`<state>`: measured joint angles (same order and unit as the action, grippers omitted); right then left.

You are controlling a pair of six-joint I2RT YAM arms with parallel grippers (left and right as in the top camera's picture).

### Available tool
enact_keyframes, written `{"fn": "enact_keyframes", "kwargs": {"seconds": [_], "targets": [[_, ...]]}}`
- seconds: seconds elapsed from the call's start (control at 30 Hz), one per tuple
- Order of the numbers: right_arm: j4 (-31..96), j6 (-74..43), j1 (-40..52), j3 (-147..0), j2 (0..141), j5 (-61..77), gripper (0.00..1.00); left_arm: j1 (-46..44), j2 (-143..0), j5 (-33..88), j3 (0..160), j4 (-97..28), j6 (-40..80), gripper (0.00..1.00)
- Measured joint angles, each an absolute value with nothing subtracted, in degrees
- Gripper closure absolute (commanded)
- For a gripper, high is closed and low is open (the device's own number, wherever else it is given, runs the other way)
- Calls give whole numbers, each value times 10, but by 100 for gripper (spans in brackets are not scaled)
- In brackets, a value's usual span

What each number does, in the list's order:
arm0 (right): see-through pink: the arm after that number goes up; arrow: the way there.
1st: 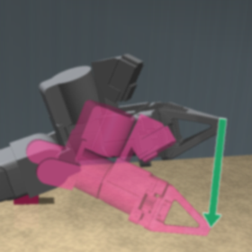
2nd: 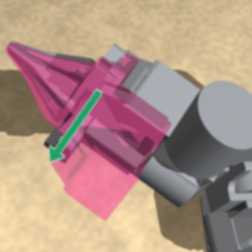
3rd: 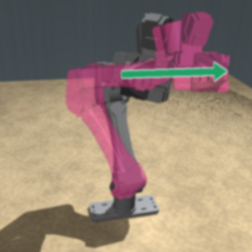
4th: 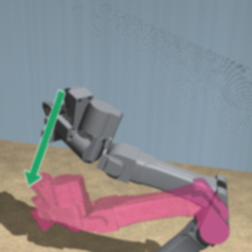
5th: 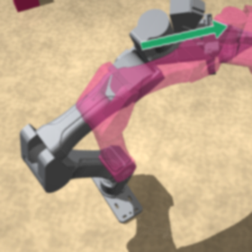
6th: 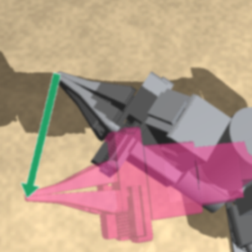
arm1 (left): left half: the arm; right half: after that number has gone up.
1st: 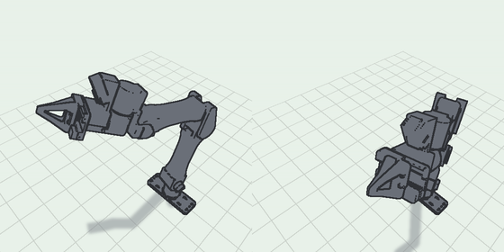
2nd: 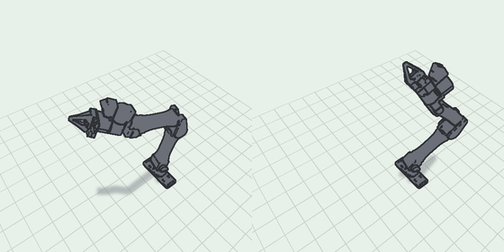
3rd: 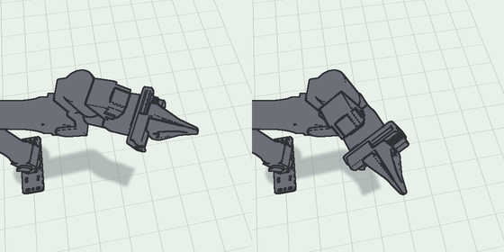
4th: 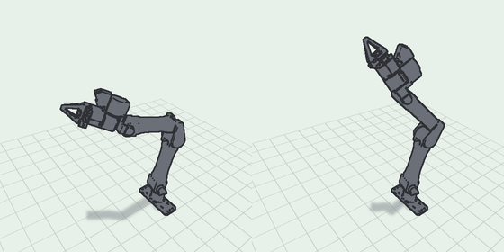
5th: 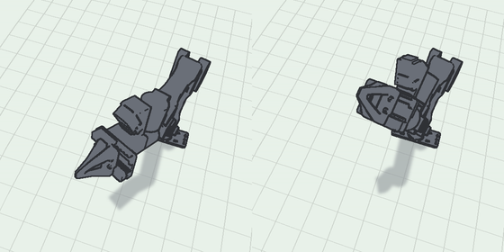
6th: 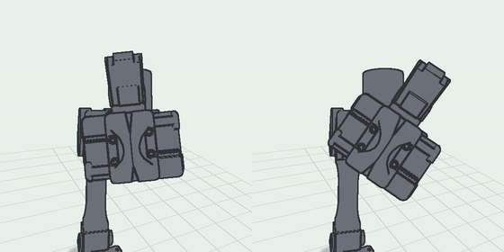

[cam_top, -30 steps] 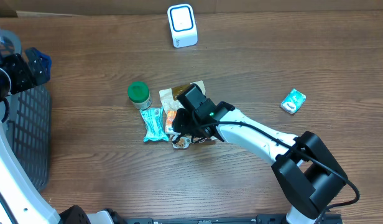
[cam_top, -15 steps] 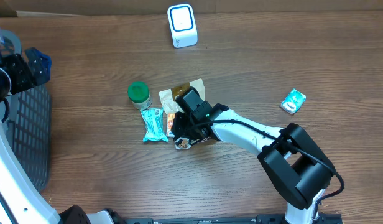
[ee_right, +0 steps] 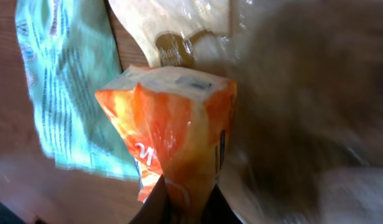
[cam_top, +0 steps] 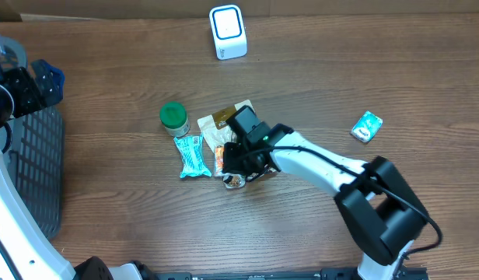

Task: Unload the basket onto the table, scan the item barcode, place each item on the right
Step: 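Lift the orange packet and carry it right of the snack bag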

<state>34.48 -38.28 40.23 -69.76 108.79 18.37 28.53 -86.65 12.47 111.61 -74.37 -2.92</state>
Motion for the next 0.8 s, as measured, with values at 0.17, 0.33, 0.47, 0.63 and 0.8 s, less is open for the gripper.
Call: {"fn": "enact_keyframes", "kwargs": {"seconds": [0.17, 0.33, 0.47, 0.63, 0.8], "targets": [[467, -261, 362, -748, 1039, 192, 96, 285, -867, 125, 1116, -744, -29, 1], [546, -128, 315, -764, 997, 193, 96, 285, -867, 125, 1116, -744, -29, 0], [598, 3, 276, -764, 992, 192, 96, 285, -867, 125, 1116, -744, -29, 1], [628, 134, 251, -764, 992, 177, 96, 285, -867, 125, 1116, -744, -29, 1], [608, 216, 248, -764, 992, 82, 96, 285, -867, 125, 1116, -744, -29, 1]]}}
